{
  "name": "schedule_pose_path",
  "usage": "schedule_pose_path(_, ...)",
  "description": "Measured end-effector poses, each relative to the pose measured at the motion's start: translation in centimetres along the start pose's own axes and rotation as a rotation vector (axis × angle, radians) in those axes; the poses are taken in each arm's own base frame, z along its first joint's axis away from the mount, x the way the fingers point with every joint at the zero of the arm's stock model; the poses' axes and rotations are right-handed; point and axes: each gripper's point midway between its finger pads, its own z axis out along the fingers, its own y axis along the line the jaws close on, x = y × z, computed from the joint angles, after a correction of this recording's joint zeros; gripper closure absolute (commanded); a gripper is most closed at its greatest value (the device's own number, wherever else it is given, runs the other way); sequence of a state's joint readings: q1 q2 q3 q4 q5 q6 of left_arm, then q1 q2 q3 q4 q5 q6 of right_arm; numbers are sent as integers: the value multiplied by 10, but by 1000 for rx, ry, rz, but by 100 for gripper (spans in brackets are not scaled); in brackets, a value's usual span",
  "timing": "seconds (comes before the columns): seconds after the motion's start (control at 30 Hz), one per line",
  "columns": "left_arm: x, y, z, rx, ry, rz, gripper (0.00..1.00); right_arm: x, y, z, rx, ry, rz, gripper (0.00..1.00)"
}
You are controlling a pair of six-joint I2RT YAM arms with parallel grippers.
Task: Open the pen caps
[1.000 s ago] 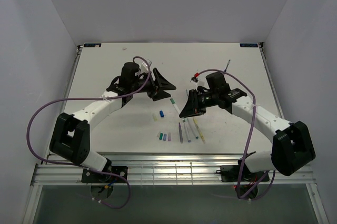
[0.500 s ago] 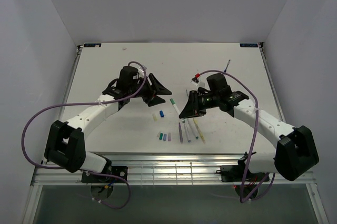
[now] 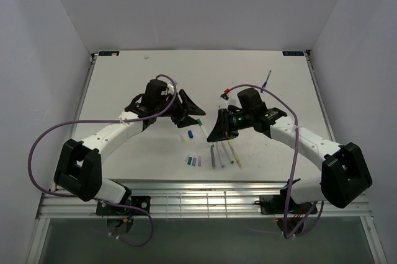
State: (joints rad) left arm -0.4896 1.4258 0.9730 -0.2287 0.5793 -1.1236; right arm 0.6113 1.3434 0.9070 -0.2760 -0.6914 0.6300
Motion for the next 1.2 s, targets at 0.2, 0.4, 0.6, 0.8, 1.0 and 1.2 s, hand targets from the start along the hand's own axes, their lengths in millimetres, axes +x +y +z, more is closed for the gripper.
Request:
schedule_pose_path(0.2,1,4,3,-13,8,-11,40,-2,-3,4,5,2,6,92)
schedule_pose_path(0.4,1,8,7,-25,14,-22,47,-4,-3,8,6,7,4,92)
schedule_pose_path(0.6,1,15,11,-42,23,-39,56,-7,-2,8,5,3,-3,92)
schedule_pose_path(0.8,0,17,13,-52,24,-45,67,-10,1,9,0,1,-18,92)
schedule_pose_path(1.0,1,21,13,-69,23,-50,94,-9,1,9,0,2,-18,92)
schedule_pose_path(1.2,1,21,13,-70,24,-51,100,-9,1,9,0,3,-21,66)
